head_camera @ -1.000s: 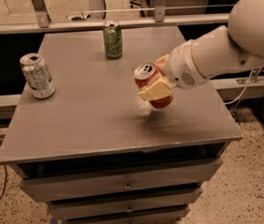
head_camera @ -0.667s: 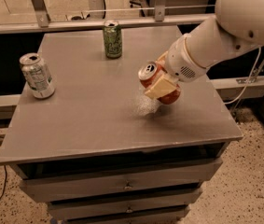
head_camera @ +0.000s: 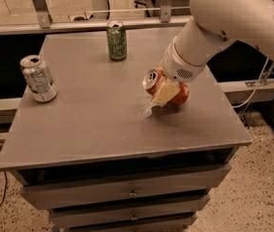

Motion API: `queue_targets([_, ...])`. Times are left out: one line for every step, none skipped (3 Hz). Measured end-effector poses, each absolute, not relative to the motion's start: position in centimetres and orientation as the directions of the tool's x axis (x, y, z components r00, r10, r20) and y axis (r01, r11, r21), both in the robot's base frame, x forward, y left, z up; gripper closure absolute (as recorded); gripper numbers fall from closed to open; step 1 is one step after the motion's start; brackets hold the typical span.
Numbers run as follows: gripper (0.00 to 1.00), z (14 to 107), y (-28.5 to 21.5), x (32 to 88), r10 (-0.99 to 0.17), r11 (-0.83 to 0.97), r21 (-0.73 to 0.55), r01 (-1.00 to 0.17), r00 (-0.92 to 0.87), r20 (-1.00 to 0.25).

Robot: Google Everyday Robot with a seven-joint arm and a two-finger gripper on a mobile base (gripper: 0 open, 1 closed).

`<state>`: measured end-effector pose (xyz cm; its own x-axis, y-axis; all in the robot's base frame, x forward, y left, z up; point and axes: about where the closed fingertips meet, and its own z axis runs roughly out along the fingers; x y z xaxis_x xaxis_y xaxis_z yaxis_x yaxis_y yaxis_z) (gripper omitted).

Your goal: Knock coke can over

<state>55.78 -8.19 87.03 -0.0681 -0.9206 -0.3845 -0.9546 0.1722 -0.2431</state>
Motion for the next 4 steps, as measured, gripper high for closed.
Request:
queue_targets([0.59, 86.0, -6.9, 55.6, -0.935, 0.124, -0.226, -0.966, -0.037, -0.354])
queue_targets([0.37, 85.6, -6.1, 55.3, -0.938, 0.095, -0.214, -0.972, -0.015, -0.348])
queue_targets([0.05, 86.0, -5.4, 54.9, -0.93, 0.076, -0.208, -0.975, 0.006, -0.368])
queue_targets([0.0, 87.1, -4.6, 54.6, -0.918, 0.061, -0.22, -0.974, 0.032, -0.394])
